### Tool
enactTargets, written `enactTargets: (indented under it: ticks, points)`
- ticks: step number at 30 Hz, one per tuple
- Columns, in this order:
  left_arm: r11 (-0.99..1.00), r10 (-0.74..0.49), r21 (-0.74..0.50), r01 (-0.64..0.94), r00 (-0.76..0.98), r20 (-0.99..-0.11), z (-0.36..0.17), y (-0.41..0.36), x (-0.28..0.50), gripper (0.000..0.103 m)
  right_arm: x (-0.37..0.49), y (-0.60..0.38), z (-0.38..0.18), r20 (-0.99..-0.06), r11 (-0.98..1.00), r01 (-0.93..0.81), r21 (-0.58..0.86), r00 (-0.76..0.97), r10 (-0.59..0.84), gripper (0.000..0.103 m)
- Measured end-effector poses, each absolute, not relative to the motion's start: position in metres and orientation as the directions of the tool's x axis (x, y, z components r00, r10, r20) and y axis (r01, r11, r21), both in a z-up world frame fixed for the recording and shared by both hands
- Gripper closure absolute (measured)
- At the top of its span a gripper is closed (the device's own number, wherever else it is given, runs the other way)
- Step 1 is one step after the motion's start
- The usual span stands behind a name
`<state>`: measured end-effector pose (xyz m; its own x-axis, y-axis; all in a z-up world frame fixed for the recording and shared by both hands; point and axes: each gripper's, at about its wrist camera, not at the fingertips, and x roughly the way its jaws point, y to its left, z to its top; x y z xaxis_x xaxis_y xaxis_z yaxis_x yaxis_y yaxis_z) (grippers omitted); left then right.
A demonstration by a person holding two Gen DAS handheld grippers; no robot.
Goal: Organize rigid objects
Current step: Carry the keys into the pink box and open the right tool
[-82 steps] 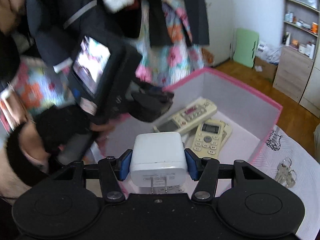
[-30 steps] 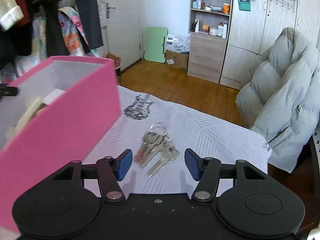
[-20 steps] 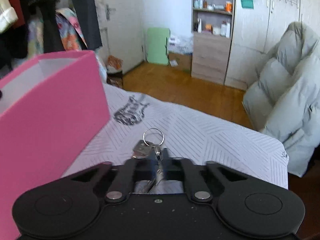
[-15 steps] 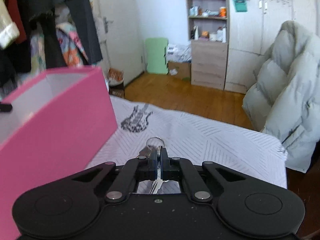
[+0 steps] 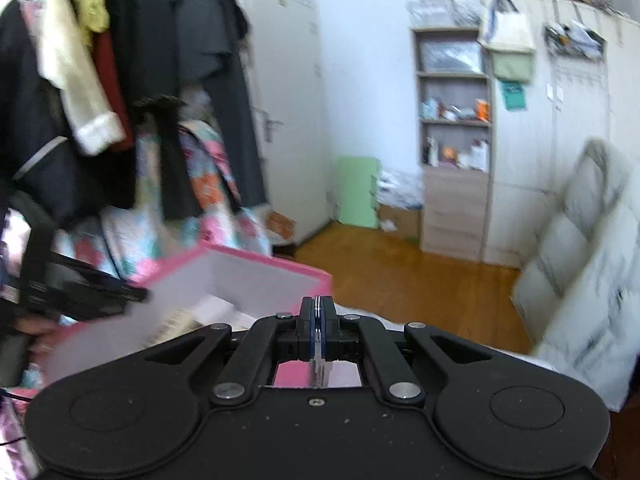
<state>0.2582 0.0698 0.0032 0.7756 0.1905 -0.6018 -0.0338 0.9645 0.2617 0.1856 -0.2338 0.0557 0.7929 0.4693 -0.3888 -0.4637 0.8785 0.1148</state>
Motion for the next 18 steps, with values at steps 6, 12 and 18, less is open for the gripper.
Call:
enactTargets:
  ticks: [6, 12, 18]
  points:
    - [0.967, 0.186, 0.253, -0.035, 0.776, -0.602, 0.004, 0.072, 0.259, 0.094, 0.167, -0.198, 0.084, -0.367, 0.793, -0.586, 0.167, 0.709, 0.602, 0.099]
    - [0.969, 0.184, 0.242, -0.045, 0.785, -0.591, 0.006, 0.073, 0.257, 0.094, 0.174, -0.156, 0.069, -0.420, 0.726, -0.655, 0.210, 0.610, 0.671, 0.099]
    - [0.969, 0.188, 0.242, -0.049, 0.781, -0.596, 0.006, 0.072, 0.259, 0.094, 0.198, -0.121, 0.035, -0.533, 0.744, -0.631, 0.221, 0.561, 0.634, 0.099]
